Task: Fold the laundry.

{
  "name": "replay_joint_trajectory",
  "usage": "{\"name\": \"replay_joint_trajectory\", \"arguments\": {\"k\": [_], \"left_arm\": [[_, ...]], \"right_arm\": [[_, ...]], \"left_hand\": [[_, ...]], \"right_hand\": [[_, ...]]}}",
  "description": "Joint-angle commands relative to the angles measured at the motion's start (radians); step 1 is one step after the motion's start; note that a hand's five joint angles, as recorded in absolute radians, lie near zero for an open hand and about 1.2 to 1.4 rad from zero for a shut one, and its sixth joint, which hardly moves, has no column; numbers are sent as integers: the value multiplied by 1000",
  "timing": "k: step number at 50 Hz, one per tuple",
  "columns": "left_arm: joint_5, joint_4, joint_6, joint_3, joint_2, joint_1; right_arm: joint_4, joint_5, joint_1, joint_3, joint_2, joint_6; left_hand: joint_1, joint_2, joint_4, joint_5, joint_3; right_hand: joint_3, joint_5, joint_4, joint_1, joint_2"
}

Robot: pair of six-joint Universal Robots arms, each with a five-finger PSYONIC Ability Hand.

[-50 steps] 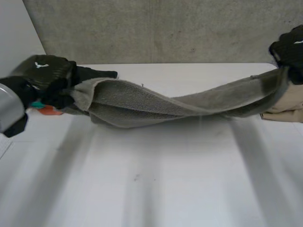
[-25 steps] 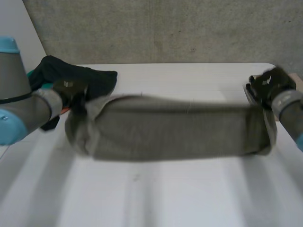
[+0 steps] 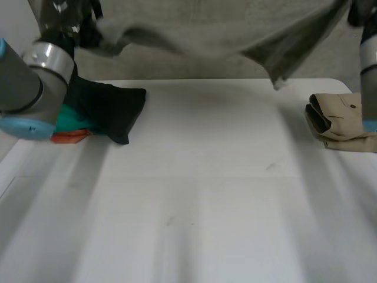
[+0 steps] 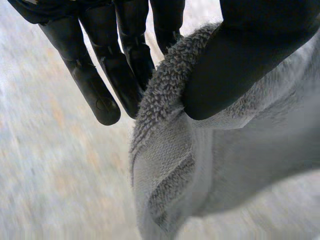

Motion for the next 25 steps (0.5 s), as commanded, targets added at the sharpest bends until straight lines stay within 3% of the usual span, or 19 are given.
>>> {"name": "replay_joint_trajectory", "arguments": {"k": [1,8,14,16,17,21,25], "left_arm": [[83,-69,28,-230,6,19],[129,-100,124,-462,-6,58],[138,-104,285,-606,7,91],[140,-97,328,-623,13,100],[144,-89,362,-634,24,107],[160,-91,397,-660,70,117],[172,-103,382,-702,133,110]], "right_arm": [[134,-90,-39,198,4,-48],[210,-184,-74,414,33,-135],[234,-237,-96,517,26,-229],[245,-239,-96,526,20,-234],[257,-239,-96,531,12,-229],[282,-237,-93,532,-6,-204],[294,-230,-88,535,-25,-172]], "left_hand": [[247,197,197,227,206],[247,197,197,227,206],[209,160,159,189,169],[37,-13,-13,16,-4],[-191,-240,-241,-211,-231],[-653,-702,-703,-673,-694],[-672,-721,-722,-692,-712]], "right_hand": [[202,200,196,215,210],[202,200,196,215,210],[202,200,196,215,210],[202,200,196,215,210],[202,200,196,215,210],[202,200,196,215,210],[202,200,196,215,210]]}}
